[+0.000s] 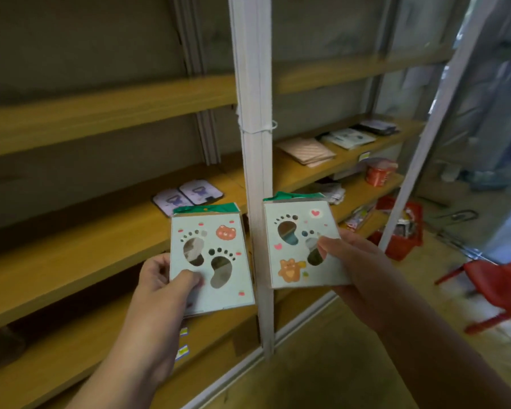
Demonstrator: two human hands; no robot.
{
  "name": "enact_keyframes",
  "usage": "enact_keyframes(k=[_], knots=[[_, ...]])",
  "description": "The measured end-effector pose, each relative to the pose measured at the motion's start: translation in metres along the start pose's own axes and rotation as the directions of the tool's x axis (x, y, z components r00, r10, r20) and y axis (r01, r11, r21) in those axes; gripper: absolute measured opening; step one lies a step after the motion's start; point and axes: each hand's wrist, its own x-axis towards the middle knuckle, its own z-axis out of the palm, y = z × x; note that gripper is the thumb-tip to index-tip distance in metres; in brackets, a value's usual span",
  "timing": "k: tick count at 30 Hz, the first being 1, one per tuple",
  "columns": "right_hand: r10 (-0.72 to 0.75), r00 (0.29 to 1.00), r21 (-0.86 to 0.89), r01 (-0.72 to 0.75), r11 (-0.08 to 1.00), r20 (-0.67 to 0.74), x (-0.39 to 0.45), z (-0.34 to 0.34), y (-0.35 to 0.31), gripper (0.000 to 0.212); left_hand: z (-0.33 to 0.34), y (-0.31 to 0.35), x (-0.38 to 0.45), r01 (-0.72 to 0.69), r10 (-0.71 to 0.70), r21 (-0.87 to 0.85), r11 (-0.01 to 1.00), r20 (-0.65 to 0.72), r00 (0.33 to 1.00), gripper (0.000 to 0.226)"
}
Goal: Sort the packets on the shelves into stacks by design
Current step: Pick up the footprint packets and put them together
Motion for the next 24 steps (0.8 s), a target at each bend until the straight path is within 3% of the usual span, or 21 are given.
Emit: enact_keyframes(k=[4,14,20,24], knots=[[-0.017,0.999,0.087,0.019,0.996,-0.027,0.011,-0.034,-0.012,0.038,0.054,0.001,0.015,0.008,-0.009,0.014,1.0,0.063,0.998,0.034],[-0.089,0.975,0.042,0.1,0.994,-0.201,0.114,-0.116,-0.069,0.033,0.186,-0.002,0.127,0.113,-0.106,-0.012,0.994,0.255,0.961,0.034],[-0.124,0.956,0.019,0.134,0.991,-0.266,0.19,-0.152,-0.113,0.046,0.256,-0.005,0.205,0.133,-0.14,0.044,0.99,0.252,0.957,0.029],[-0.135,0.938,0.067,0.165,0.984,-0.319,0.222,-0.169,-0.126,0.029,0.288,-0.006,0.245,0.183,-0.192,0.058,0.981,0.255,0.948,0.034]])
